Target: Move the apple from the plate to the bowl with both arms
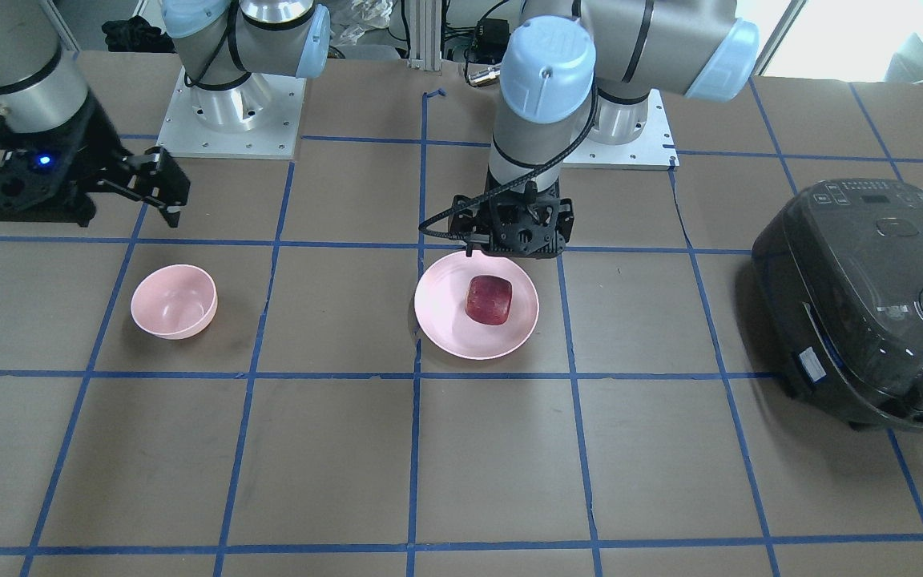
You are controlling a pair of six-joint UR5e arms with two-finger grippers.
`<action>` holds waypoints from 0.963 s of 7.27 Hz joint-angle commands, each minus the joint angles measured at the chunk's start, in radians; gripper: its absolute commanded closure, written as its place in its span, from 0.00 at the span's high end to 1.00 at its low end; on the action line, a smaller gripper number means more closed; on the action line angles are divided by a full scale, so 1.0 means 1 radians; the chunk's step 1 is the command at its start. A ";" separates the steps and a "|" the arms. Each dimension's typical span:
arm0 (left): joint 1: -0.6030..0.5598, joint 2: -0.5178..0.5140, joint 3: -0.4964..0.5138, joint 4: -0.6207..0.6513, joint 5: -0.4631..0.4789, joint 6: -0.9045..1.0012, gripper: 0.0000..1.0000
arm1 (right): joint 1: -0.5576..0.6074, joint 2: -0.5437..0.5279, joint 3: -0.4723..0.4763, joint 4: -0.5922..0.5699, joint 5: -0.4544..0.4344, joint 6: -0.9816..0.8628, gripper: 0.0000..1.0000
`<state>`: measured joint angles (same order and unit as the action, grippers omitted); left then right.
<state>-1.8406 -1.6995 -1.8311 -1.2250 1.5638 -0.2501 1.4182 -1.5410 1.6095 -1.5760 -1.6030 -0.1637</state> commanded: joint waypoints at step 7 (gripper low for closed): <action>-0.011 -0.193 -0.138 0.257 -0.002 0.123 0.55 | -0.170 0.270 0.299 -0.415 -0.051 -0.303 1.00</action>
<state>-1.8514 -1.8844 -1.9623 -0.9977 1.5627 -0.1256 1.2490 -1.3195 1.8971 -1.9592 -1.6370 -0.4912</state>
